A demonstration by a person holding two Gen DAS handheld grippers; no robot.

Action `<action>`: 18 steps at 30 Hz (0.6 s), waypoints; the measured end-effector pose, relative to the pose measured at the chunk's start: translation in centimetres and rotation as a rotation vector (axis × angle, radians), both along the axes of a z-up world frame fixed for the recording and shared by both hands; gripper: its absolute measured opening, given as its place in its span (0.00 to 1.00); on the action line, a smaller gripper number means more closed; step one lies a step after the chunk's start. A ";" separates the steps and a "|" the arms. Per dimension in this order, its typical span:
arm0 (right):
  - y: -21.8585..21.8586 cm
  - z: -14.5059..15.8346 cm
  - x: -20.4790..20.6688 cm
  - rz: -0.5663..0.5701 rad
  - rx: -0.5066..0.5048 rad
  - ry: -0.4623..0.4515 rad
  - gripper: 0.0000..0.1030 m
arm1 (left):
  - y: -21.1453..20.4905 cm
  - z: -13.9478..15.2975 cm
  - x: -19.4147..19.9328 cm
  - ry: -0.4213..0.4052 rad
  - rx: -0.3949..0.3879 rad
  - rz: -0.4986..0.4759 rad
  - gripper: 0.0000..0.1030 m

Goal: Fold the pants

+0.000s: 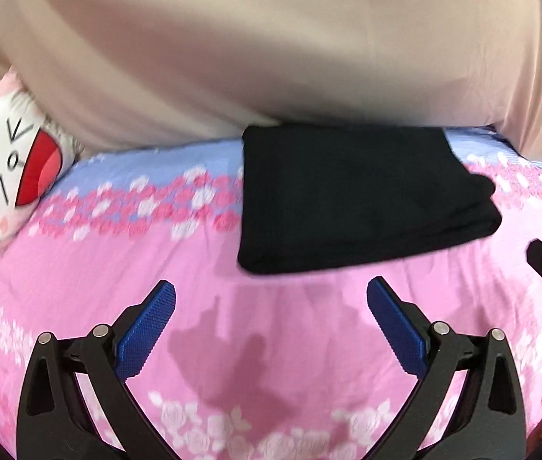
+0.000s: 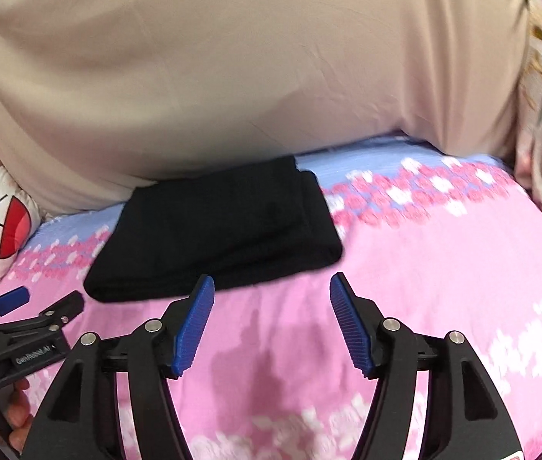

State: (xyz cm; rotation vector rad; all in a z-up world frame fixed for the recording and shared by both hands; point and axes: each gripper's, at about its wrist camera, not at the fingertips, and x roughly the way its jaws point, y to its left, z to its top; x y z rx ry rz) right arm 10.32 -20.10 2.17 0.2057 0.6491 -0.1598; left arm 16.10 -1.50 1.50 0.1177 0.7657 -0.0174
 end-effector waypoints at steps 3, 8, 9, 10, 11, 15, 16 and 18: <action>0.1 -0.6 -1.2 -0.002 0.016 0.012 0.60 | 0.9 -0.4 -0.8 0.020 -0.035 0.021 0.95; 0.9 -0.9 -2.8 0.015 0.022 0.025 0.61 | 1.4 -0.2 -2.2 0.025 -0.035 0.037 0.95; 1.0 -0.8 -3.0 0.016 0.022 0.023 0.61 | 1.4 0.0 -2.5 0.018 -0.027 0.041 0.95; 1.1 -0.7 -3.1 0.017 0.020 0.023 0.61 | 1.4 0.1 -2.9 0.009 -0.024 0.040 0.95; 1.3 -0.5 -3.4 0.018 0.019 0.019 0.61 | 1.4 0.2 -3.3 0.001 -0.025 0.034 0.95; 2.0 0.1 -4.1 0.025 0.015 0.011 0.61 | 1.1 0.5 -4.3 -0.011 -0.013 0.020 0.95; 2.2 0.3 -4.2 0.027 0.011 0.008 0.61 | 1.0 0.6 -4.5 -0.014 -0.008 0.019 0.95; 2.6 0.6 -4.4 0.033 0.005 0.006 0.67 | 0.8 0.8 -5.0 -0.023 -0.003 0.010 0.95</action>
